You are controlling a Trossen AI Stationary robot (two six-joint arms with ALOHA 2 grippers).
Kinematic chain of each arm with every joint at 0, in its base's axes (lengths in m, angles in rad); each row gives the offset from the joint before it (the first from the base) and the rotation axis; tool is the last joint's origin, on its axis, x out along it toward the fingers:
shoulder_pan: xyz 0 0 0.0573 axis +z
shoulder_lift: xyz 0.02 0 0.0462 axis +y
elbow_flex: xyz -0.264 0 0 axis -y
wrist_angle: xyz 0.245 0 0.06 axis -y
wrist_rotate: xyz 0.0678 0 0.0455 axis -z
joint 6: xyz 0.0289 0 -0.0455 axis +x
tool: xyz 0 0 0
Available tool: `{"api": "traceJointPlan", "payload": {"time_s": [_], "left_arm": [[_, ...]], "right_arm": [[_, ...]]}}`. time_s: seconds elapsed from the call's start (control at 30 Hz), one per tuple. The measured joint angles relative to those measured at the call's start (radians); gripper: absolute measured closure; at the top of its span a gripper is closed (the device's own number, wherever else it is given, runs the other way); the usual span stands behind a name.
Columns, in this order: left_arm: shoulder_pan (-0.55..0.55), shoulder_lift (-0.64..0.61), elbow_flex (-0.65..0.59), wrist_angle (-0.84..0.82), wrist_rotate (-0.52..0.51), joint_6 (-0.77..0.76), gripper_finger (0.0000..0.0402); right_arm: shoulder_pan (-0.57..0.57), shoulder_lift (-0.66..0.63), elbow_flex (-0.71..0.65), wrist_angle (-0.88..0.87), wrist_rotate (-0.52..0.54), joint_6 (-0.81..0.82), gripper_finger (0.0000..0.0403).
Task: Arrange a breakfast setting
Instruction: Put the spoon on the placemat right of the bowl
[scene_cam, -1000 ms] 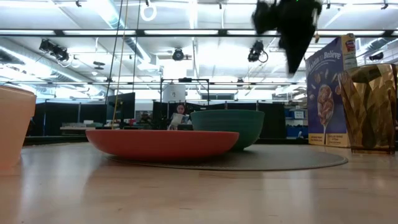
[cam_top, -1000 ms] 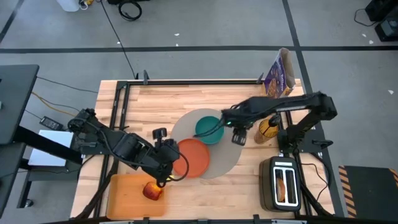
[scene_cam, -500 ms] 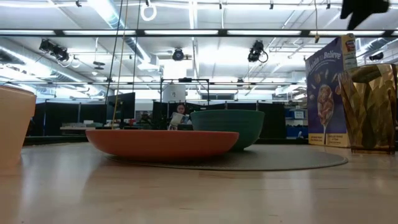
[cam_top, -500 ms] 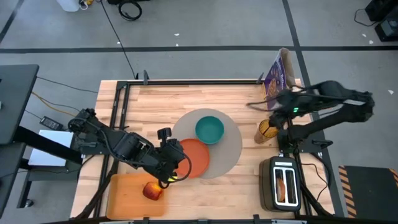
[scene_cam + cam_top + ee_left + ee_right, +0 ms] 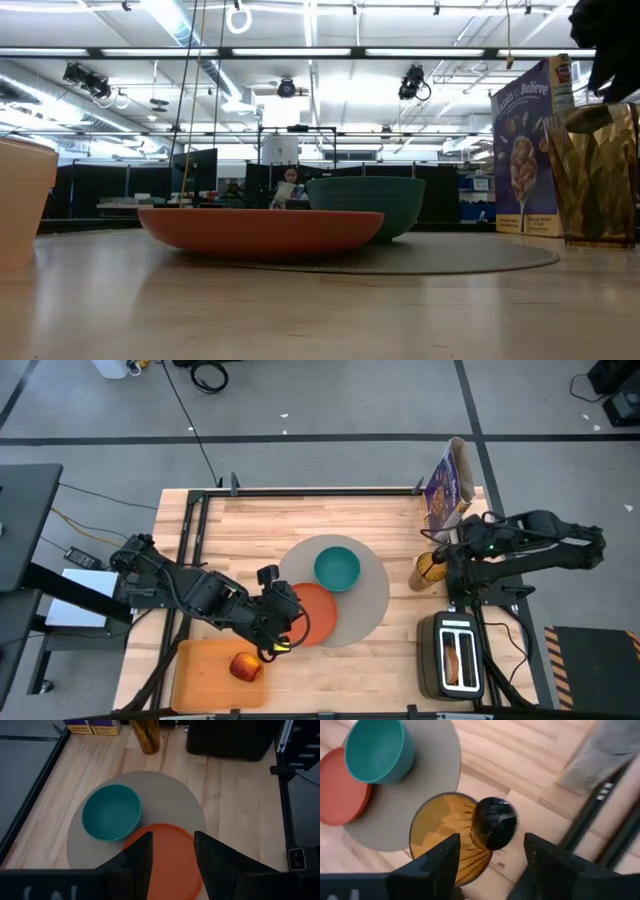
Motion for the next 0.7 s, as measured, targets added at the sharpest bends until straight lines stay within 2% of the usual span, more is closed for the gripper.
{"api": "traceJointPlan", "payload": {"time_s": [0.23, 0.57, 0.7], "left_arm": [[0.029, 0.0, 0.0, 0.003, -0.001, 0.0, 0.0251], [0.04, 0.0, 0.0, 0.003, -0.003, 0.02, 0.0251], [0.04, 0.0, 0.0, 0.004, -0.006, 0.026, 0.0251]], "right_arm": [[0.0, -0.016, -0.099, 0.118, 0.009, -0.078, 0.0198], [0.0, -0.011, -0.103, 0.177, 0.132, -0.145, 0.027], [0.0, -0.011, -0.103, 0.203, 0.149, -0.172, 0.0298]]}}
